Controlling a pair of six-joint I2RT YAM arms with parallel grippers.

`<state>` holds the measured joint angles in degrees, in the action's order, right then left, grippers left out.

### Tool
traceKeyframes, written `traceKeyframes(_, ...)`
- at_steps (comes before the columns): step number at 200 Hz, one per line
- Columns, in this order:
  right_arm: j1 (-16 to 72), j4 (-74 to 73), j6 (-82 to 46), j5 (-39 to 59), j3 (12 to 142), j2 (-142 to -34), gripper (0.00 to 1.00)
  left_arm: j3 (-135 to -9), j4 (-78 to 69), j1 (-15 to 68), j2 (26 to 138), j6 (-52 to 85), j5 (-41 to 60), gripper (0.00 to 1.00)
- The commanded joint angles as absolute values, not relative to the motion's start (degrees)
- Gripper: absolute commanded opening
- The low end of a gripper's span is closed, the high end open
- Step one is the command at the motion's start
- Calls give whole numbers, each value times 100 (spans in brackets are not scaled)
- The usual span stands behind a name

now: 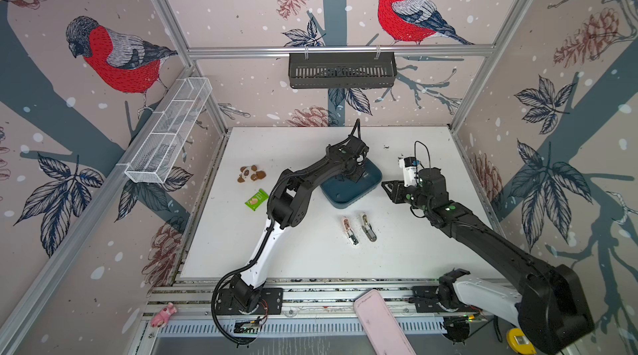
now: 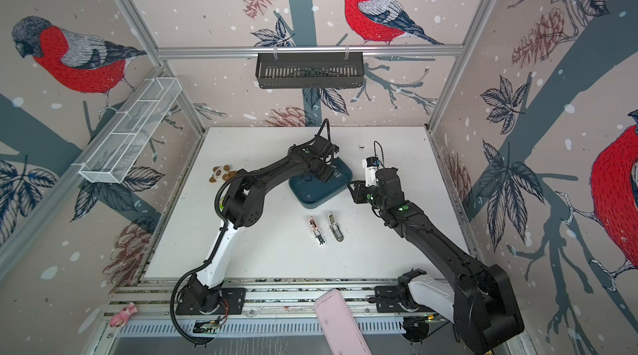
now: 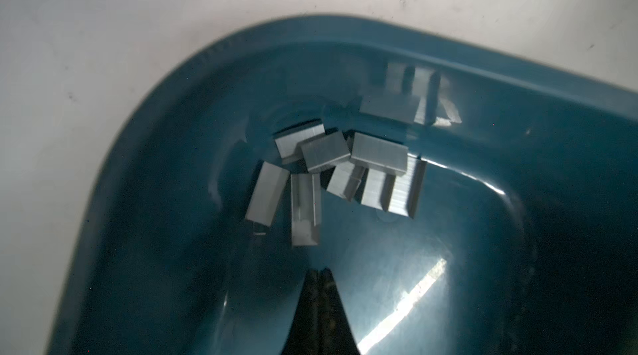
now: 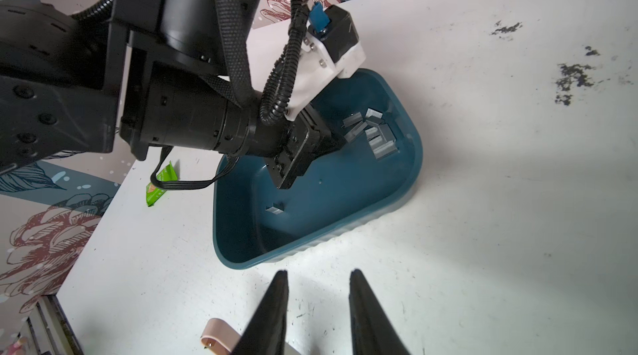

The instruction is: Load the staples into the stapler

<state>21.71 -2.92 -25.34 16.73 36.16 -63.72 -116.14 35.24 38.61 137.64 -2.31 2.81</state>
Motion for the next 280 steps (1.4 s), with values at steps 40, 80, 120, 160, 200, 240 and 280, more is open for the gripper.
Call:
traceKeyframes(40,2169,-427,-2583,1801,3602,-6396,32,-11187,3316,3833,13461,-65,218,10)
traceKeyframes(80,2167,-366,-2553,1798,3612,-6318,32,-11669,3345,3758,13829,100,79,16)
traceKeyframes(120,2132,-324,-2531,1793,3595,-6278,32,-11836,3338,3736,13974,88,143,17)
traceKeyframes(160,2103,-340,-2526,1826,3589,-6291,32,-11932,3375,3735,14058,44,261,19)
traceKeyframes(200,2092,-342,-2534,1823,3573,-6302,32,-11972,3375,3730,14106,35,299,20)
traceKeyframes(240,2077,-352,-2541,1816,3542,-6279,32,-12125,3444,3731,14218,18,360,19)
traceKeyframes(280,2072,-343,-2550,1812,3516,-6253,32,-12160,3421,3735,14261,35,321,19)
